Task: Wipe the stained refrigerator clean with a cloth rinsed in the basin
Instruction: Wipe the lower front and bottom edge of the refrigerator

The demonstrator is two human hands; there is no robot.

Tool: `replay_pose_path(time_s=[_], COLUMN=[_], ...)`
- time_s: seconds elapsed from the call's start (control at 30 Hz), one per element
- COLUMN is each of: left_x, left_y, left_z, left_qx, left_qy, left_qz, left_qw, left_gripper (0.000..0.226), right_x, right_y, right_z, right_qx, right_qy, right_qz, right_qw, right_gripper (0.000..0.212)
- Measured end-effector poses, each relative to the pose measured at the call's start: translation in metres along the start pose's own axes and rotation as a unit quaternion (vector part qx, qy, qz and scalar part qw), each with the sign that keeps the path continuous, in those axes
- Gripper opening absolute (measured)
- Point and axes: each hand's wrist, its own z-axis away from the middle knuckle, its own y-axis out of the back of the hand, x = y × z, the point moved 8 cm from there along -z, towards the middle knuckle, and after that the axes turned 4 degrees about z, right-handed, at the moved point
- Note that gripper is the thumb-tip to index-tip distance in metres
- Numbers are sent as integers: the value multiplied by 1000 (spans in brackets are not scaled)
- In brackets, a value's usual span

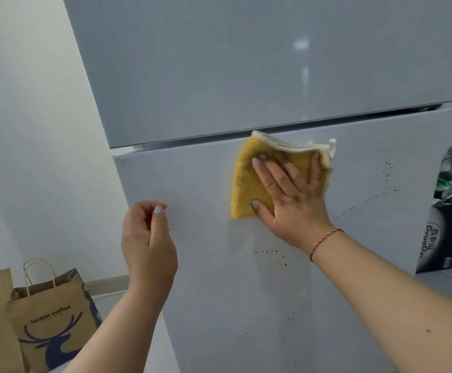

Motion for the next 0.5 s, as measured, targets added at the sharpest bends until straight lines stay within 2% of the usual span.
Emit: replay_pose_path(time_s=[0.13,0.23,0.3,0.4,0.5], left_x=[3,4,6,11,16], left_y=[-11,-16,-17,-17,-20], left_z=[8,13,15,15,15], left_qx=[-4,-8,-10,-9,-8], left_qy=[8,15,15,9,3], left_qz=[5,9,9,9,10], left_qw=[1000,1000,1000,1000,1000], left_gripper=[19,21,22,23,22], right_x=[55,46,20,-29,-48], right_y=[-1,2,5,10,10], right_z=[23,36,31,10,-16], right_qx=[1,11,11,-2,-36], right_qy=[-240,-335,-298,-141,-61], right_qz=[-39,-79,-91,-100,-117], right_qw=[970,939,950,985,991], right_gripper=[74,72,67,65,68])
